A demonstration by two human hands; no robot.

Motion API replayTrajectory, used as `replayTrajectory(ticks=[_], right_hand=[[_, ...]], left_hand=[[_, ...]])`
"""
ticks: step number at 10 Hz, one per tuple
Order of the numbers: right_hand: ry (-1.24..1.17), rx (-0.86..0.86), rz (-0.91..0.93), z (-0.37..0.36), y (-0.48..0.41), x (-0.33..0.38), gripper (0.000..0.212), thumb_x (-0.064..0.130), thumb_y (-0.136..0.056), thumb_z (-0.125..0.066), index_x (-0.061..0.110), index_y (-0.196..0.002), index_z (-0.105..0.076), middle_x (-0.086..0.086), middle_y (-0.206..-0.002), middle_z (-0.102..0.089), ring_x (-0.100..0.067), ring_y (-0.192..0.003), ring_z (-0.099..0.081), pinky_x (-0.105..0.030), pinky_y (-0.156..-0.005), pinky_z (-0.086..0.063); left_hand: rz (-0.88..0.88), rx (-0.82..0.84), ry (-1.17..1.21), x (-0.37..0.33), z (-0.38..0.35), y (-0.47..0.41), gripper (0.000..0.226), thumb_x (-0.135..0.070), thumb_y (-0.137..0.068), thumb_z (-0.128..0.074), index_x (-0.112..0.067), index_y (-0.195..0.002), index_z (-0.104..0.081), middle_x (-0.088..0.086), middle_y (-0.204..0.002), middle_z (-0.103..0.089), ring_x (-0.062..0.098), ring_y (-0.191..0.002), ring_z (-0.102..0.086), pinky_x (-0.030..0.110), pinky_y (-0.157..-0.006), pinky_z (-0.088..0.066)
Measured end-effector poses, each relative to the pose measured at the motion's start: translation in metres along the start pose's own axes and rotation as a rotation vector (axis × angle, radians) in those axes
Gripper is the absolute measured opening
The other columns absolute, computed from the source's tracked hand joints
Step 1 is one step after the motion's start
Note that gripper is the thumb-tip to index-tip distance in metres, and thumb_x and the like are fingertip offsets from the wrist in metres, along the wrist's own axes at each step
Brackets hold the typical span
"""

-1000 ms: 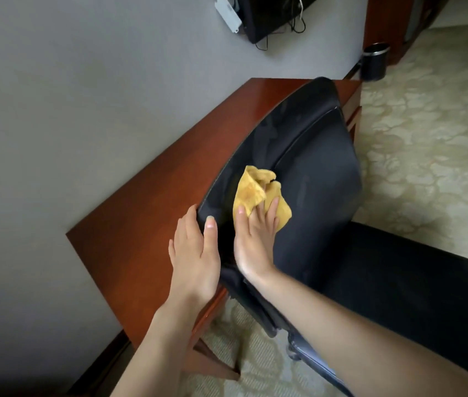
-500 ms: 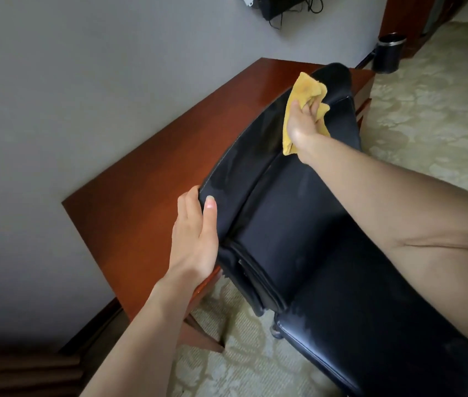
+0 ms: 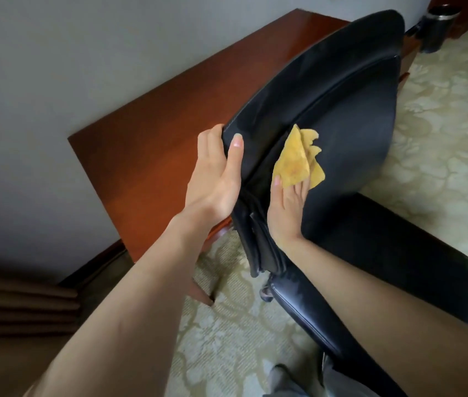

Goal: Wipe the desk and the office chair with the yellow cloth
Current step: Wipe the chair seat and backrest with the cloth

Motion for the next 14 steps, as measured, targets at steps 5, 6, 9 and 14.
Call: replayTrajectory(ticks=[5, 6, 9, 14], right_hand=[[-0.292, -0.190, -1.104, 0.023, -0.007, -0.109, 0.043, 0.027, -0.104, -0.017, 0.015, -0.141, -0.033, -0.009, -0.136, -0.041, -0.025, -0.117, -0.049, -0.023, -0.080, -0.045], [-0.241, -0.120, -1.206, 0.018, 0.011, -0.125, 0.042, 0.018, -0.068, 0.024, 0.032, -0.078, -0.015, 0.004, -0.088, -0.037, -0.002, -0.071, -0.039, -0.005, -0.046, -0.037], [-0.639, -0.221, -1.543, -0.012, 0.095, -0.120, 0.019, 0.013, -0.078, -0.031, 0.015, -0.066, -0.045, -0.006, -0.051, -0.045, -0.016, -0.059, -0.042, -0.050, -0.080, -0.044], [-0.718, -0.395, -1.367, -0.010, 0.055, -0.050, 0.032, 0.024, -0.094, -0.031, 0.025, -0.062, -0.032, 0.007, -0.044, -0.044, -0.010, -0.033, -0.041, -0.009, -0.024, -0.021]], left_hand=[[-0.117, -0.065, -0.073, 0.006, -0.004, -0.004, 0.051, -0.033, -0.100, -0.041, -0.011, -0.143, -0.026, 0.001, -0.135, -0.033, -0.009, -0.092, -0.032, 0.017, -0.081, -0.032], [-0.116, -0.077, -0.077, 0.007, -0.004, -0.004, 0.053, -0.034, -0.100, -0.041, -0.010, -0.144, -0.026, 0.002, -0.135, -0.033, -0.008, -0.092, -0.032, 0.016, -0.081, -0.033], [-0.134, -0.084, -0.049, 0.008, -0.005, -0.004, 0.047, -0.030, -0.100, -0.041, -0.012, -0.142, -0.029, -0.009, -0.121, -0.032, -0.015, -0.089, -0.035, 0.011, -0.075, -0.033], [-0.094, -0.102, -0.018, 0.007, -0.006, -0.005, 0.041, -0.025, -0.102, -0.035, -0.014, -0.142, -0.031, -0.002, -0.129, -0.038, -0.006, -0.087, -0.034, 0.023, -0.082, -0.033]])
Point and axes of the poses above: each hand's wrist, its own y-axis away from the middle knuckle, its own z-axis out of the back of the hand, x = y × z, the point moved 3 cm from there along -y, towards the middle knuckle
